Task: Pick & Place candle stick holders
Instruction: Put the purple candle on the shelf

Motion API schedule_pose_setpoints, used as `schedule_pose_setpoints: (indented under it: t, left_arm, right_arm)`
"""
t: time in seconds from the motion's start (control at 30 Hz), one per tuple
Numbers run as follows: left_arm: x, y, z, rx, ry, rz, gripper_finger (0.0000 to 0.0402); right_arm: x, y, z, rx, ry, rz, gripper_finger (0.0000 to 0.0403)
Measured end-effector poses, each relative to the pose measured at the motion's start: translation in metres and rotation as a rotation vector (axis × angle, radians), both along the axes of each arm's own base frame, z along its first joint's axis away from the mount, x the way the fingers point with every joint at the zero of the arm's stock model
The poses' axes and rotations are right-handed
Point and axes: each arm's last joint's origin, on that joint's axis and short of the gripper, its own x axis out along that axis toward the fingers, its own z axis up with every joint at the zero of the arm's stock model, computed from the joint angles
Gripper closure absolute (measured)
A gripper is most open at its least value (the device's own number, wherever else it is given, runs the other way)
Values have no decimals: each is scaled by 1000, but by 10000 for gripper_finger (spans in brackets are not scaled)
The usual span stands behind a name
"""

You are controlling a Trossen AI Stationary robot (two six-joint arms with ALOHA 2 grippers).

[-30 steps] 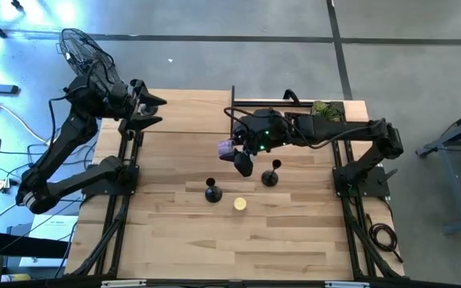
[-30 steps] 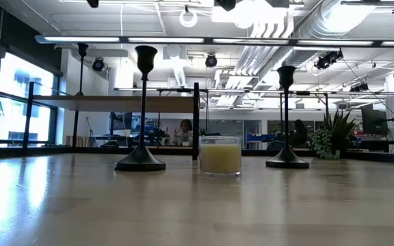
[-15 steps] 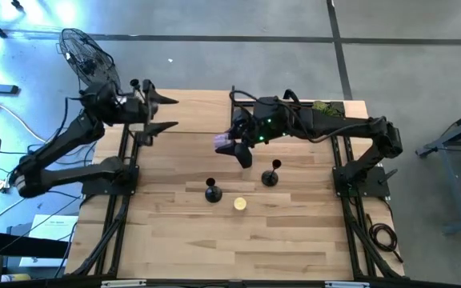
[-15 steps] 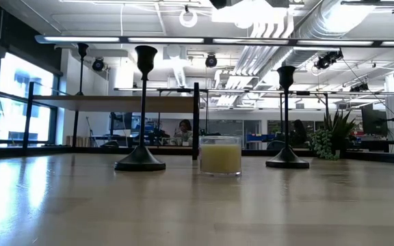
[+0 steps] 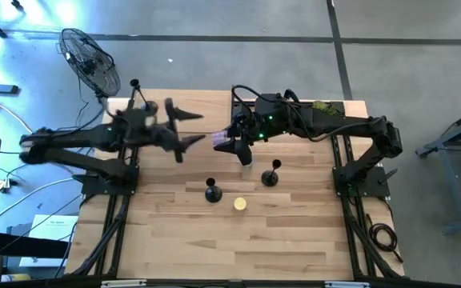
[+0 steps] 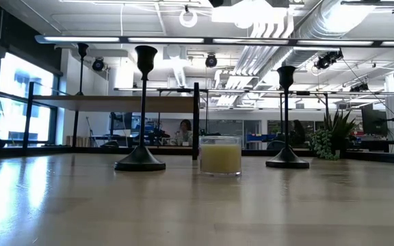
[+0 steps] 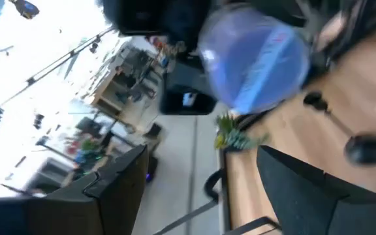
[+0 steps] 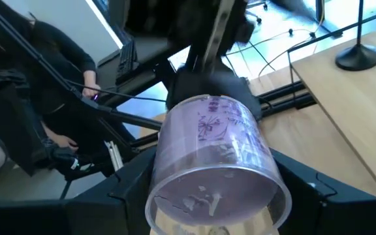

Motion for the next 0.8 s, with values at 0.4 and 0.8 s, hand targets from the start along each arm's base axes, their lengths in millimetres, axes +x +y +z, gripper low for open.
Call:
schedule_pose_setpoints:
  t: [0.4, 0.8]
  left_arm:
    - [20, -32, 22, 92, 10, 55, 119]
    - [19, -38, 15, 73, 78, 30, 119]
  right_arm:
    - [0, -3, 0, -9, -4, -8, 182]
    - [0, -3, 0, -18, -6, 0, 182]
